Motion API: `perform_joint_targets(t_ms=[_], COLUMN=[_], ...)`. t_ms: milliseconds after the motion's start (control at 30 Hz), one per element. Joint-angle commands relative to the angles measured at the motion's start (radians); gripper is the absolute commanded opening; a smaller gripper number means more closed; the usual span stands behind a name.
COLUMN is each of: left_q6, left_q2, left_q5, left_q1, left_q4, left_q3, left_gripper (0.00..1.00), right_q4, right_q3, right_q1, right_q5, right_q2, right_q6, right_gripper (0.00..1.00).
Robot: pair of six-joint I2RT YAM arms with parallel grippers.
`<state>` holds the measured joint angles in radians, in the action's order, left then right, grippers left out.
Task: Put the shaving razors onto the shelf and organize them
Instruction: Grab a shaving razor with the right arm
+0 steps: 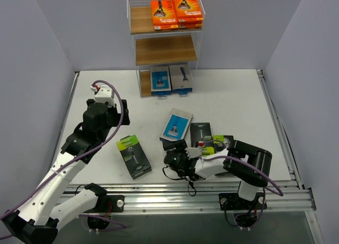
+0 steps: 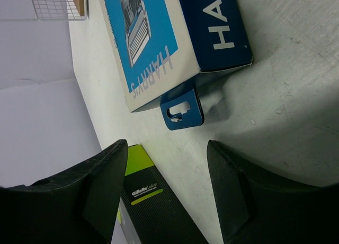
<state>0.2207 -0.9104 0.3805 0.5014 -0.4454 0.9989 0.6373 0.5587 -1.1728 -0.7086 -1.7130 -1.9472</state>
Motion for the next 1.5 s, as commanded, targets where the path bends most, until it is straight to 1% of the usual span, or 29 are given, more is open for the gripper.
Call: perform_joint_targets(t_ms=[0, 33, 100, 233, 333, 433, 633, 867, 1000, 1067, 1100, 1200, 1267, 1300, 1400, 1467], left_q6=[-0.003, -0.001, 0.000, 0.000, 0.000, 0.002, 0.006, 0.008, 0.008, 0.008, 0.008, 0.008, 0.008, 0.006, 0.006, 0.006], left_q2=[0.019, 0.019, 0.019, 0.016, 0.016, 0.018, 0.013, 0.011, 0.010, 0.008, 0.008, 0.007, 0.005, 0.005, 0.001, -0.001], left_q5=[-0.011, -0.014, -0.017, -0.020, -0.025, -0.029, -0.037, -0.046, -0.045, -0.043, -0.043, -0.042, -0.042, -0.042, -0.040, -0.040], left_q1=[0.008, 0.008, 0.008, 0.009, 0.012, 0.014, 0.022, 0.025, 0.028, 0.031, 0.031, 0.031, 0.031, 0.031, 0.031, 0.031], left_q4=[0.034, 0.034, 0.034, 0.036, 0.036, 0.037, 0.036, 0.037, 0.037, 0.037, 0.037, 0.037, 0.037, 0.037, 0.037, 0.037], left_q3=[0.003, 0.003, 0.003, 0.001, 0.003, 0.001, 0.001, 0.001, 0.001, 0.001, 0.001, 0.001, 0.001, 0.001, 0.001, 0.001], left_gripper=[0.97, 0.97, 0.97, 0.97, 0.97, 0.97, 0.97, 0.97, 0.97, 0.97, 0.97, 0.97, 0.97, 0.97, 0.97, 0.97], right_q4=[-0.250, -0.307, -0.350, -0.441, -0.482, -0.485, -0.424, -0.395, -0.363, -0.352, -0.341, -0.306, -0.286, -0.268, -0.254, -0.252], right_q3=[0.039, 0.052, 0.079, 0.104, 0.118, 0.116, 0.099, 0.101, 0.101, 0.101, 0.098, 0.090, 0.083, 0.078, 0.070, 0.072], right_q1=[-0.008, -0.011, -0.013, -0.013, -0.010, -0.004, 0.018, 0.044, 0.061, 0.064, 0.064, 0.067, 0.068, 0.070, 0.071, 0.071], right_q5=[-0.060, -0.066, -0.094, -0.126, -0.137, -0.143, -0.135, -0.132, -0.129, -0.126, -0.124, -0.118, -0.114, -0.112, -0.112, -0.111], right_q2=[-0.045, -0.049, -0.053, -0.059, -0.060, -0.066, -0.091, -0.102, -0.105, -0.108, -0.109, -0.114, -0.115, -0.114, -0.105, -0.093], right_q6=[-0.084, -0.102, -0.139, -0.203, -0.234, -0.257, -0.242, -0.223, -0.199, -0.191, -0.190, -0.174, -0.160, -0.157, -0.144, -0.124], right_gripper=[0.58, 0.57, 0.57, 0.50, 0.47, 0.44, 0.42, 0.40, 0.32, 0.31, 0.27, 0.22, 0.17, 0.11, 0.01, 0.00])
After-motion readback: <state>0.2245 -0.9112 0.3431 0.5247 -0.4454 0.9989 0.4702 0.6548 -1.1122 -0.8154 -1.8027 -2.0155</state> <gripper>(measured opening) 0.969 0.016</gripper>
